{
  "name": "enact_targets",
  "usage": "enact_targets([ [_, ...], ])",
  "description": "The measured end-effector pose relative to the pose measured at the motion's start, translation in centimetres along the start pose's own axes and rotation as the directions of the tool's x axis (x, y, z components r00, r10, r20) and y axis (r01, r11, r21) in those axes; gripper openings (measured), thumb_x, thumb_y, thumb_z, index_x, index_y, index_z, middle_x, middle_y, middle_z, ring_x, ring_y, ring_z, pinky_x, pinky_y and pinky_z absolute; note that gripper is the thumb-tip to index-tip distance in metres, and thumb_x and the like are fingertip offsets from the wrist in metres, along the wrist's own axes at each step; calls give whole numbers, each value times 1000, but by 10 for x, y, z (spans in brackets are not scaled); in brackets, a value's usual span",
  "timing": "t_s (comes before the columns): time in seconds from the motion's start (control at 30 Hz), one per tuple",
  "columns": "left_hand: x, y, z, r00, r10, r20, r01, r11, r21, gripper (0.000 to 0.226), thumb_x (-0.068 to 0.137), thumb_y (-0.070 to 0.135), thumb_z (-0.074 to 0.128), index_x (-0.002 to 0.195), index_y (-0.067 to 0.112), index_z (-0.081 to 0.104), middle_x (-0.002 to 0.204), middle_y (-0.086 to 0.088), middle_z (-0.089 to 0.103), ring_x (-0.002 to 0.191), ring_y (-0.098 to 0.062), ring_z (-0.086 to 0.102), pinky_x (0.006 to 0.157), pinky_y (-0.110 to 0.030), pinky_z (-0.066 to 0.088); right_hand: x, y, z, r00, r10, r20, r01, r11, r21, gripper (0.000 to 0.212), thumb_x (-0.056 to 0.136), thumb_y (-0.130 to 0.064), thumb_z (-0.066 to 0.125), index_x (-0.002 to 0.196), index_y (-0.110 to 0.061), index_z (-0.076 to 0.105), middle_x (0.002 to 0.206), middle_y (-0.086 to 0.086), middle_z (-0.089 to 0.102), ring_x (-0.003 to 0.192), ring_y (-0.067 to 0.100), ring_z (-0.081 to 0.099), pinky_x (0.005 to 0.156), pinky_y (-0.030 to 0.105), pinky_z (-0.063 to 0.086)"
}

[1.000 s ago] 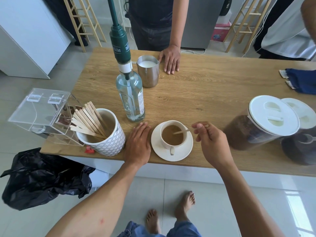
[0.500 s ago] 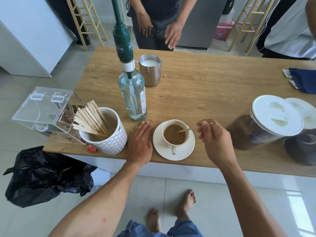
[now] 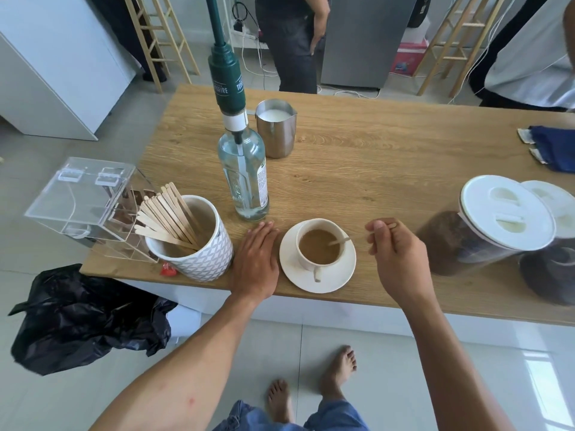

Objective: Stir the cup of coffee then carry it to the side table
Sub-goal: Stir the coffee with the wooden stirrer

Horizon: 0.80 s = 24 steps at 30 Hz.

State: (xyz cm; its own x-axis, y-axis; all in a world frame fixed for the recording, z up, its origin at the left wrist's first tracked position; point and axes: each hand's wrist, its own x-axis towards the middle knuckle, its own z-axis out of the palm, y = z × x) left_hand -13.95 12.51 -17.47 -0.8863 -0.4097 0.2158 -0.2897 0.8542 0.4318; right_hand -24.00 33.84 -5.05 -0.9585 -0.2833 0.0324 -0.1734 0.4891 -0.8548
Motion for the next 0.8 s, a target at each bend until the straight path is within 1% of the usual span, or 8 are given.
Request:
enact_targets([
  [0.13, 0, 1, 1, 1000, -2, 0, 2, 1000, 0, 45, 97, 16, 36, 137, 9, 55, 148, -4, 49, 139, -20, 40, 120, -36, 22, -3, 0, 2, 996, -17, 92, 18, 1000, -6, 24, 101, -22, 45, 88, -21, 66, 71, -8, 65, 61, 4, 59, 60, 14, 44],
  [0.23, 0, 2, 0, 1000, 2, -3, -2, 1000, -4, 47, 97, 19, 32, 137, 9, 55, 148, -4, 49, 140, -20, 40, 120, -37, 23, -2, 2, -2, 1000, 5, 9, -5, 1000, -15, 25, 101, -24, 44, 88, -23, 64, 71, -8, 64, 62, 4, 59, 59, 16, 42],
  [0.4, -1, 3, -1, 1000, 0, 4, 0, 1000, 2, 48, 97, 20, 31, 138, 9, 54, 148, -4, 49, 139, -20, 40, 120, -38, 23, -5, -1, 2, 994, -26, 105, 26, 1000, 4, 24, 101, -22, 45, 90, -21, 66, 71, -8, 65, 60, 3, 59, 61, 18, 47],
  [0.5, 0, 3, -2, 1000, 7, 1, -7, 1000, -1, 47, 97, 20, 31, 137, 9, 55, 147, -4, 50, 139, -20, 41, 119, -37, 23, -1, 0, -3, 1000, -6, 17, 6, 1000, 7, 24, 102, -23, 44, 88, -22, 65, 71, -7, 64, 61, 2, 59, 61, 20, 45],
  [0.57, 0, 2, -2, 1000, 3, 7, -3, 1000, 1, 47, 98, 19, 32, 137, 9, 54, 148, -4, 49, 139, -20, 40, 120, -38, 24, 0, -1, -3, 999, -17, 37, 16, 1000, 21, 23, 101, -22, 45, 91, -21, 66, 73, -9, 65, 61, 1, 59, 62, 20, 46],
  [0.67, -1, 2, -1, 1000, 1, 20, -1, 1000, 2, 48, 98, 21, 30, 138, 9, 54, 148, -4, 48, 140, -20, 39, 120, -40, 24, -4, 1, -2, 993, -27, 113, 28, 1000, -11, 24, 101, -20, 46, 87, -24, 66, 71, -8, 66, 59, 2, 59, 62, 22, 48],
  [0.73, 0, 2, 0, 1000, 6, 17, -6, 1000, -3, 48, 98, 21, 30, 138, 9, 54, 148, -3, 48, 140, -20, 40, 119, -41, 26, -3, 2, -4, 998, -27, 62, 28, 1000, -12, 25, 101, -21, 46, 85, -26, 64, 71, -9, 65, 61, 1, 59, 62, 22, 47],
  [0.8, 0, 1, -1, 1000, 7, 13, -7, 1000, -4, 47, 98, 20, 32, 138, 10, 54, 148, -3, 48, 140, -20, 40, 119, -42, 27, -1, 2, -5, 997, -55, 49, 55, 998, -5, 22, 101, -22, 45, 90, -24, 64, 74, -10, 65, 63, -1, 59, 63, 20, 46],
])
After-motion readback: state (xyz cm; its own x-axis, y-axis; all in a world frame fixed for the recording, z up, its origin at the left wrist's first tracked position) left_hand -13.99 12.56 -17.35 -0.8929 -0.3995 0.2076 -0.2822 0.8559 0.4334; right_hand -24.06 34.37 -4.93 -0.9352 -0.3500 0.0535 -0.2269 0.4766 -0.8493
